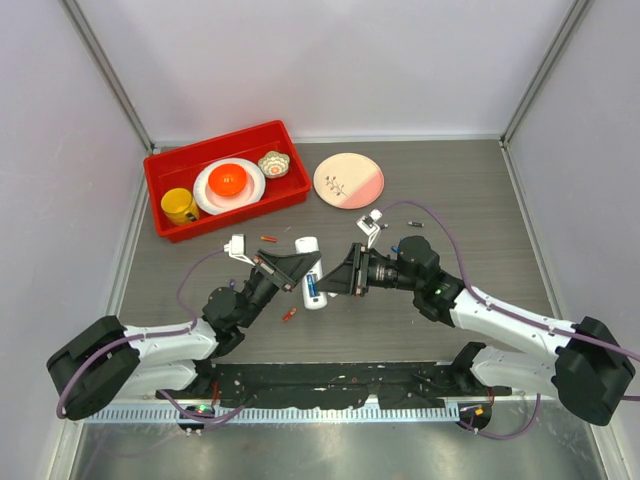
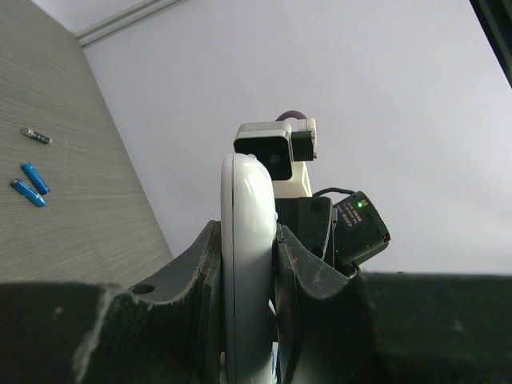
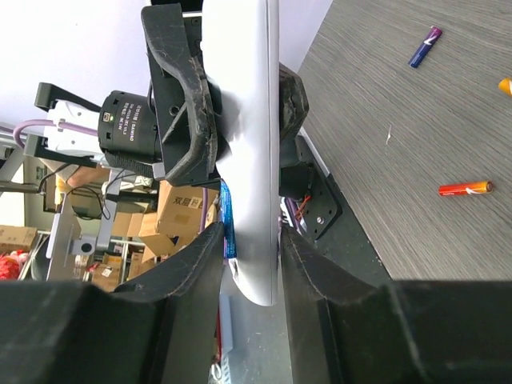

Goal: Load the batteries into the remote control

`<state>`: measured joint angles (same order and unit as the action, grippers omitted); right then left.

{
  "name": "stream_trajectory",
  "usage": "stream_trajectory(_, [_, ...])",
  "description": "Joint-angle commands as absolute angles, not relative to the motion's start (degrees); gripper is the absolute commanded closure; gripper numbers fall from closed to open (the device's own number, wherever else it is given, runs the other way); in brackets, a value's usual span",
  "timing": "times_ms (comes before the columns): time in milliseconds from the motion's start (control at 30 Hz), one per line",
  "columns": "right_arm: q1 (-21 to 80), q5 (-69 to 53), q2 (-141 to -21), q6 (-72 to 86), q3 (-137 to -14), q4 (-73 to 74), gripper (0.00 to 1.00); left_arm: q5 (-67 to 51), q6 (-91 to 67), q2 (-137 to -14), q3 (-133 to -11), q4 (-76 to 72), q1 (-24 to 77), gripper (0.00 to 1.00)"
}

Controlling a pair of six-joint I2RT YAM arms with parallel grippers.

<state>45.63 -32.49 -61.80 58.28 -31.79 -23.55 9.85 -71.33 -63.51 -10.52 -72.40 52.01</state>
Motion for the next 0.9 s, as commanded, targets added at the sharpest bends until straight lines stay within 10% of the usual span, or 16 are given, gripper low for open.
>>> stream_trajectory(0, [45.4,-32.3,-62.6,59.1,-31.7,-27.9,0.61,9.8,-71.5,-63.9,-10.5,-77.6,52.1,1.00])
stream_trajectory(533, [41.0,-36.3,-59.5,51.3,-35.9,-11.4,0.99,8.9,-72.4,-60.1,-9.1,-72.0,52.1,0.97])
stream_trajectory(867, [37.2,-42.5,-60.2,43.7,-41.1,1.8,0.99,4.0,-72.7,-53.8,-8.9,-60.4,50.7,0.61])
